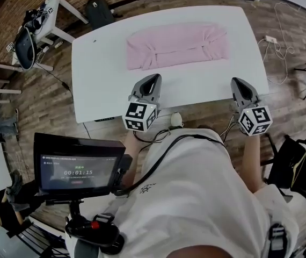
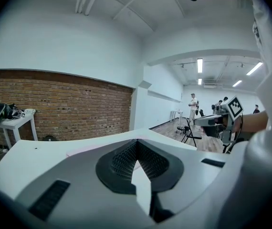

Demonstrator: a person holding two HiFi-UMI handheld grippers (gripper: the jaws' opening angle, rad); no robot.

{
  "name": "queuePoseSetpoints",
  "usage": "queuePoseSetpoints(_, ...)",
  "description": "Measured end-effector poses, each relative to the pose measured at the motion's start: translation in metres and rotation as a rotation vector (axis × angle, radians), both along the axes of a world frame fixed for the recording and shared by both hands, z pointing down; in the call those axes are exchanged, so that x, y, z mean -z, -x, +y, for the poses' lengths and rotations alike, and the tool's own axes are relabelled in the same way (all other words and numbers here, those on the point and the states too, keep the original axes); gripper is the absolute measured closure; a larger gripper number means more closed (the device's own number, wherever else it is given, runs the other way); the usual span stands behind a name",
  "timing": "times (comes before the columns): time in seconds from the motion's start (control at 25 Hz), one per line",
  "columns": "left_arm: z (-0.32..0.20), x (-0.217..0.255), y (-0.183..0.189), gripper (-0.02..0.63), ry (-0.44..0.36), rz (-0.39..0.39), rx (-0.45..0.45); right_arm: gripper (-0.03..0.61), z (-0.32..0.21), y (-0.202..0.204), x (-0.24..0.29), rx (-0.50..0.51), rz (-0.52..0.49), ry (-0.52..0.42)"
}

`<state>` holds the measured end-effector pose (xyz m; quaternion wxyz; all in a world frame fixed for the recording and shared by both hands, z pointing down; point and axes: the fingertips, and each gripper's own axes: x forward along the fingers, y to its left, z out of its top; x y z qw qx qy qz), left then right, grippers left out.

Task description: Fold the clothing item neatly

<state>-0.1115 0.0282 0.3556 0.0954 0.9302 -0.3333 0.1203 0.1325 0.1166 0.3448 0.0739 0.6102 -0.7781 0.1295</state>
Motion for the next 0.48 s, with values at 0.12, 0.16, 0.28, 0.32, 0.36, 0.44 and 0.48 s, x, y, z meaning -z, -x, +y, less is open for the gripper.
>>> queuePoseSetpoints(0.12,0.019,0.004,-0.010,0.612,0.013,0.009,-0.002,0.575,0.016,-0.017,0.008,-0.002,0.009,-0.011)
queuePoseSetpoints(0.16,0.026,0.005,-0.014,0.612,0.015,0.005,0.000,0.575,0.022,-0.022,0.010,0.002,0.011,-0.014)
queuePoseSetpoints(0.28,0.054,0.004,-0.027,0.612,0.015,-0.018,0.012,0.575,0.048,-0.030,0.007,0.031,0.018,-0.011)
queuePoseSetpoints(0.32,0.068,0.003,-0.034,0.612,0.015,-0.019,0.018,0.575,0.061,-0.034,0.005,0.044,0.018,-0.012)
queuePoseSetpoints(0.36,0.085,0.003,-0.042,0.612,0.016,-0.016,0.024,0.575,0.076,-0.039,0.003,0.056,0.013,-0.016)
queuePoseSetpoints(0.44,0.124,0.002,-0.058,0.612,0.017,-0.009,0.030,0.575,0.109,-0.048,0.001,0.079,-0.003,-0.030)
queuePoseSetpoints(0.48,0.139,0.002,-0.063,0.612,0.017,-0.011,0.030,0.575,0.120,-0.049,0.001,0.091,-0.008,-0.036)
